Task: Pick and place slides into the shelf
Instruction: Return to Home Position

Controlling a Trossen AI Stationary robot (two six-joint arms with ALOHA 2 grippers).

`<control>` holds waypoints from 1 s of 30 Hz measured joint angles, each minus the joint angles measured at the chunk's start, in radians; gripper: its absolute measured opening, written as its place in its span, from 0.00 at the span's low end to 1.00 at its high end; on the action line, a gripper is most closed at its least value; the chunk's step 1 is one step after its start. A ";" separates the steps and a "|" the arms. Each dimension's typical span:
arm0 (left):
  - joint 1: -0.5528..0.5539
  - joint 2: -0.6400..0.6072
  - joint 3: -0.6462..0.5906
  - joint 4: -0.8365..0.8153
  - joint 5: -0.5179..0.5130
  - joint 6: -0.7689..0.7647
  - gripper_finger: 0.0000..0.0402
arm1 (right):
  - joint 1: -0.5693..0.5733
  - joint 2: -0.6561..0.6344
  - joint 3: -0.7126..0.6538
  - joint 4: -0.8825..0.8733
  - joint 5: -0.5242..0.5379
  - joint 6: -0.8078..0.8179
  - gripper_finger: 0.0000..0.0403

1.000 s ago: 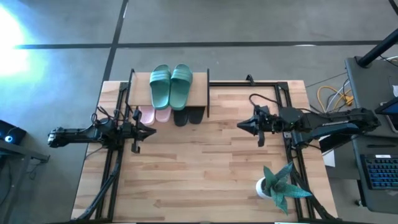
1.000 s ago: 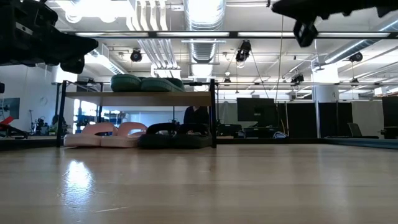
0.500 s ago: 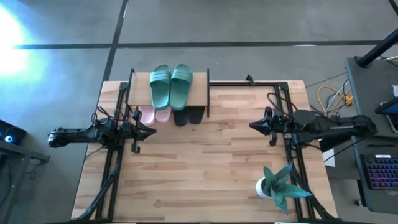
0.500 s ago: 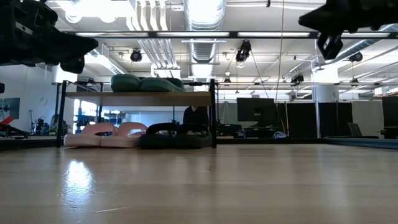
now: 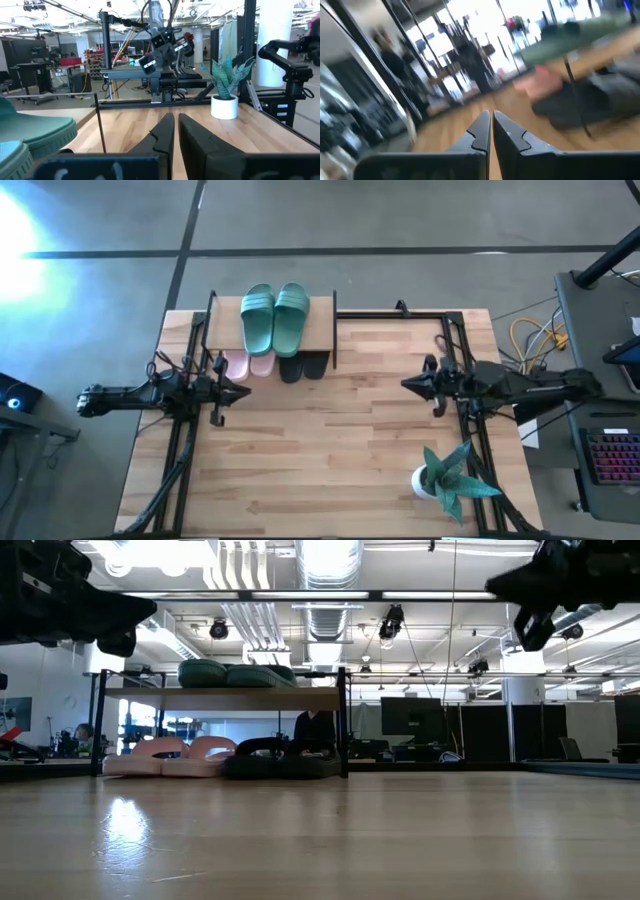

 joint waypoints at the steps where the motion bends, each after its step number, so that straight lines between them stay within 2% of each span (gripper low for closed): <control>1: 0.000 0.002 0.000 0.004 -0.001 0.000 0.03 | 0.000 -0.010 -0.022 0.071 0.000 0.000 0.03; 3: 0.000 0.002 0.000 0.008 -0.005 0.000 0.03 | 0.000 -0.026 -0.079 0.237 0.000 0.000 0.03; 5: 0.000 0.002 0.000 0.007 -0.008 0.000 0.03 | 0.000 -0.031 -0.125 0.323 0.000 0.000 0.03; 12: 0.000 0.002 0.000 0.008 -0.021 0.000 0.03 | 0.000 -0.036 -0.227 0.343 0.000 0.000 0.03; 18: 0.000 0.003 0.000 0.008 -0.038 0.001 0.03 | 0.000 -0.039 -0.228 0.330 0.000 0.000 0.03; 25: 0.000 0.004 0.000 0.008 -0.039 0.001 0.03 | 0.001 -0.045 -0.227 0.158 0.000 0.000 0.03; 30: 0.000 0.004 0.000 0.008 -0.039 0.001 0.03 | 0.003 -0.091 -0.227 0.254 0.000 0.000 0.03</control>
